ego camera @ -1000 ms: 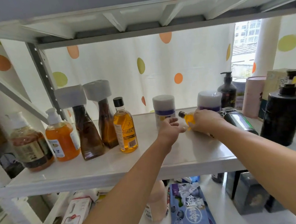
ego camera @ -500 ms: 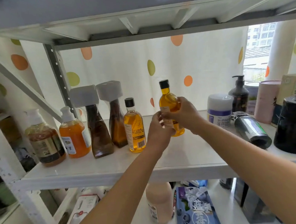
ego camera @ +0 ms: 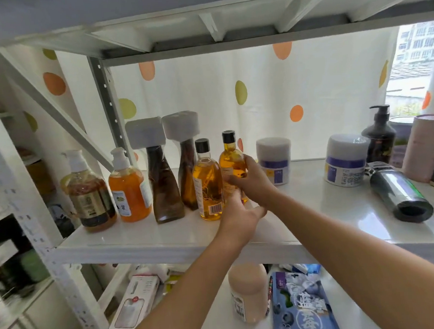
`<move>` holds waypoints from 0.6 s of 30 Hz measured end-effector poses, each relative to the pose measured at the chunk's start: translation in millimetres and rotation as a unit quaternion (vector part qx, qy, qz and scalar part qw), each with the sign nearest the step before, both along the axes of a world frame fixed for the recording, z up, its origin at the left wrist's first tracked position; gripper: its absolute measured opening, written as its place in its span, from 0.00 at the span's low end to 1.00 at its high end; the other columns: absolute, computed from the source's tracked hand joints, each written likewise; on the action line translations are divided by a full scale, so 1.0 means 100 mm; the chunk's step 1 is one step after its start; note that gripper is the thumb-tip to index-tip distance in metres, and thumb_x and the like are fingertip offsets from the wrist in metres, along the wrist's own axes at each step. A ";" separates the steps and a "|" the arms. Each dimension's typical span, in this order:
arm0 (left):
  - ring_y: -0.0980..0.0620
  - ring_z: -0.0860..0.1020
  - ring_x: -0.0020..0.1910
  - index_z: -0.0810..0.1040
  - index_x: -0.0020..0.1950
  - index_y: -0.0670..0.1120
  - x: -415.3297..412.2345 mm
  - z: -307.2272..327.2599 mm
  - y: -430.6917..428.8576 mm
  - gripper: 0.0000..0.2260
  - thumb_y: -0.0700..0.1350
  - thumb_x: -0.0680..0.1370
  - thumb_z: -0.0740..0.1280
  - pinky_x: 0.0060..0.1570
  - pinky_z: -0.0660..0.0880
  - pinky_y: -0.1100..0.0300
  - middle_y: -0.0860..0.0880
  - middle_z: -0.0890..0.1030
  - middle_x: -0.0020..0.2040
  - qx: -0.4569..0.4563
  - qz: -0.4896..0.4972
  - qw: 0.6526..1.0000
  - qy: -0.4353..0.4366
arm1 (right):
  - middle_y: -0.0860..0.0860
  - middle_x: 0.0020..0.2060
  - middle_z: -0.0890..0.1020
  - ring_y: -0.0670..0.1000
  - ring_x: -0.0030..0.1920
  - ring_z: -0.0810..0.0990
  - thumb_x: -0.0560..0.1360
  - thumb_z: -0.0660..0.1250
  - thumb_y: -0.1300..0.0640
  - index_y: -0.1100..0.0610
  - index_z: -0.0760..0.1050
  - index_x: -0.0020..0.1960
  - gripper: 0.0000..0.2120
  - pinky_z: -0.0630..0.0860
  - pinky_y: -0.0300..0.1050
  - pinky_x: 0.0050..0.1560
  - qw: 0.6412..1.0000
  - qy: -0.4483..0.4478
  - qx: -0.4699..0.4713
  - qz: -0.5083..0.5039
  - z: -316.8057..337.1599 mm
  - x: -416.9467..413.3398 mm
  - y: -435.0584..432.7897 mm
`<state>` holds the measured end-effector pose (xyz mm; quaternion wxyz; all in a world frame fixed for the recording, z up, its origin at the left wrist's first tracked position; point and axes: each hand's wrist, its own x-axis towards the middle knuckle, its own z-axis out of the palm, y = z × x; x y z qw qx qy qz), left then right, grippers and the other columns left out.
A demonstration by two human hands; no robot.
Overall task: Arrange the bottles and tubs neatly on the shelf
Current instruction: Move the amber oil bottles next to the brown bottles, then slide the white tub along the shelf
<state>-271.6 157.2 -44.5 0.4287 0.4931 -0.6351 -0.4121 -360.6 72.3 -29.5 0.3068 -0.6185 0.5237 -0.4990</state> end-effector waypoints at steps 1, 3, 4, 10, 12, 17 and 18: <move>0.50 0.66 0.73 0.61 0.77 0.47 -0.01 -0.02 -0.02 0.32 0.46 0.76 0.70 0.69 0.66 0.54 0.49 0.68 0.74 0.013 -0.002 1.000 0.007 | 0.51 0.63 0.78 0.51 0.61 0.78 0.72 0.74 0.50 0.53 0.64 0.73 0.34 0.76 0.54 0.63 1.000 0.001 0.003 0.009 0.00 0.00 0.01; 0.49 0.66 0.73 0.63 0.76 0.46 -0.06 -0.02 -0.05 0.30 0.44 0.77 0.70 0.67 0.65 0.55 0.49 0.68 0.74 0.028 -0.007 0.999 0.025 | 0.51 0.67 0.75 0.50 0.62 0.76 0.75 0.72 0.51 0.53 0.61 0.75 0.33 0.76 0.51 0.62 0.999 0.003 0.014 0.030 0.03 -0.03 0.06; 0.49 0.65 0.74 0.64 0.76 0.45 -0.10 -0.01 -0.06 0.29 0.42 0.77 0.69 0.67 0.65 0.55 0.49 0.68 0.74 0.032 -0.010 0.999 0.031 | 0.51 0.68 0.75 0.50 0.62 0.76 0.75 0.71 0.52 0.53 0.61 0.76 0.33 0.77 0.49 0.60 0.999 0.003 0.021 0.038 0.04 -0.05 0.07; 0.48 0.65 0.74 0.63 0.76 0.45 -0.29 0.08 -0.14 0.28 0.36 0.77 0.67 0.67 0.65 0.53 0.48 0.67 0.75 0.020 -0.010 0.998 0.053 | 0.53 0.63 0.78 0.52 0.59 0.79 0.75 0.71 0.50 0.53 0.65 0.73 0.29 0.77 0.50 0.60 1.000 -0.022 0.016 0.012 0.11 -0.28 0.10; 0.48 0.65 0.74 0.63 0.76 0.46 -0.34 0.12 -0.16 0.28 0.35 0.77 0.66 0.66 0.65 0.53 0.49 0.66 0.75 0.011 -0.013 0.997 0.074 | 0.54 0.60 0.80 0.52 0.56 0.81 0.76 0.71 0.50 0.54 0.68 0.71 0.26 0.78 0.47 0.55 0.999 -0.035 0.002 -0.005 0.14 -0.37 0.13; 0.52 0.69 0.70 0.67 0.74 0.47 -0.47 0.24 -0.25 0.26 0.34 0.77 0.65 0.56 0.69 0.63 0.51 0.70 0.72 -0.029 -0.015 0.994 0.108 | 0.52 0.57 0.80 0.51 0.58 0.80 0.76 0.70 0.51 0.53 0.68 0.69 0.24 0.78 0.48 0.55 0.998 -0.038 -0.029 -0.033 0.21 -0.59 0.20; 0.52 0.69 0.69 0.68 0.73 0.47 -0.50 0.25 -0.27 0.25 0.34 0.77 0.66 0.56 0.71 0.64 0.51 0.71 0.72 -0.038 -0.015 0.993 0.108 | 0.52 0.57 0.80 0.51 0.57 0.80 0.77 0.69 0.52 0.53 0.68 0.70 0.24 0.79 0.46 0.52 0.998 -0.039 -0.030 -0.034 0.22 -0.63 0.20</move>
